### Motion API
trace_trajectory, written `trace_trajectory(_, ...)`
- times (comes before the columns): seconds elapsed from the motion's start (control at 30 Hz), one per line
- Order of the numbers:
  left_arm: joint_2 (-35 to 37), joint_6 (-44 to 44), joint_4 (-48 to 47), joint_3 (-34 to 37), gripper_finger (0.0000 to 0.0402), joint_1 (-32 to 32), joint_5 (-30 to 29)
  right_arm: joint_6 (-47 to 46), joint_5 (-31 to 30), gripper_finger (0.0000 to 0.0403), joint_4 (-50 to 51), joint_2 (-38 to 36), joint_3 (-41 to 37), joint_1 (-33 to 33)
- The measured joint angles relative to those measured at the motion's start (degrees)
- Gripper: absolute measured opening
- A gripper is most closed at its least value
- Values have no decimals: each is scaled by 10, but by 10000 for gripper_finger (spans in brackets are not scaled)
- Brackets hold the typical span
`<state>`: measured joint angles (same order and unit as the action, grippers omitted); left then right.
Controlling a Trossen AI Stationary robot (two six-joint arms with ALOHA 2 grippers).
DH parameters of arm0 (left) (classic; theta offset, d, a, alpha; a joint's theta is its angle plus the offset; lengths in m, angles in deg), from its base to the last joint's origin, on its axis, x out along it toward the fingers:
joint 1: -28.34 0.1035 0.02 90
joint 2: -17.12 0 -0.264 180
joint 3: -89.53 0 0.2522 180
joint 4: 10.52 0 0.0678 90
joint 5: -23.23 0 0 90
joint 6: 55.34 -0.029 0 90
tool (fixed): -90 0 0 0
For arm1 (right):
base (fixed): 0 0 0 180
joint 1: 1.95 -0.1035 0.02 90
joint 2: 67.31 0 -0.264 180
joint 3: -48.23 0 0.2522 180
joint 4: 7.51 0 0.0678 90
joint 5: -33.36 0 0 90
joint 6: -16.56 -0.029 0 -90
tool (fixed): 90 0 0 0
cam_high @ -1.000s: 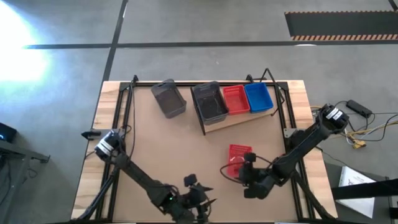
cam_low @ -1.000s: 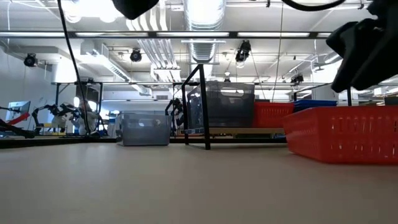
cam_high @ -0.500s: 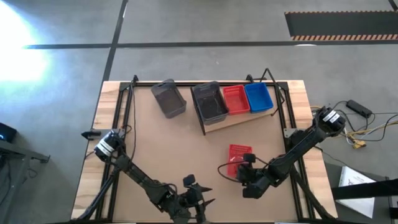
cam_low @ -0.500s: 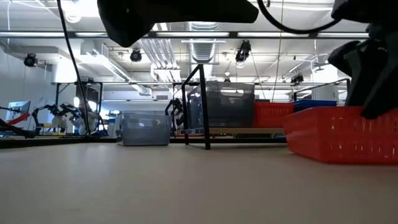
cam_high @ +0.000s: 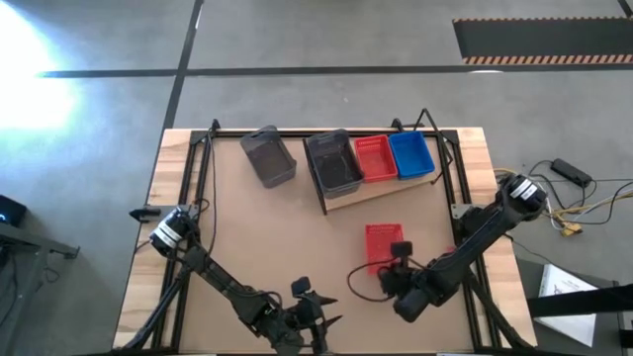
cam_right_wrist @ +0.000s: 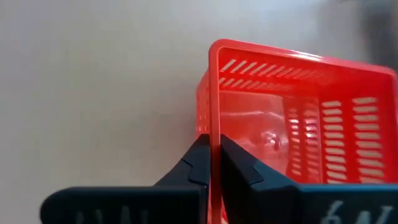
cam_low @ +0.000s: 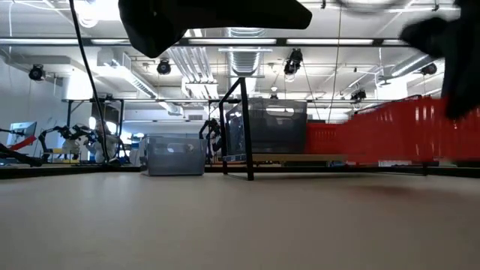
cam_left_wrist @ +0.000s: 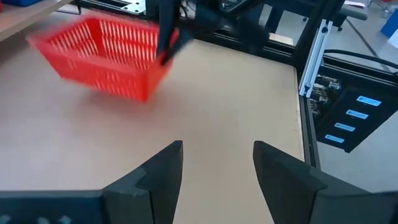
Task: Stack baskets on shelf by color
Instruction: Stack the red bin on the other red bin on the shelf
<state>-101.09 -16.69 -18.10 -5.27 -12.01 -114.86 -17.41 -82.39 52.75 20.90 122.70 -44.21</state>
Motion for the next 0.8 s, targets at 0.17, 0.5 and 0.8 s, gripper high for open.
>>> trace_trajectory(0.17,0,0,3,0,180,0,0,55,-83,10,200,-20,109,-7)
trace_trajectory(0.5,0,0,10,7,180,1,0,368,-162,9,362,-107,182,195)
trace_trajectory(0.8,0,0,12,8,180,2,0,694,73,9,132,-209,84,563)
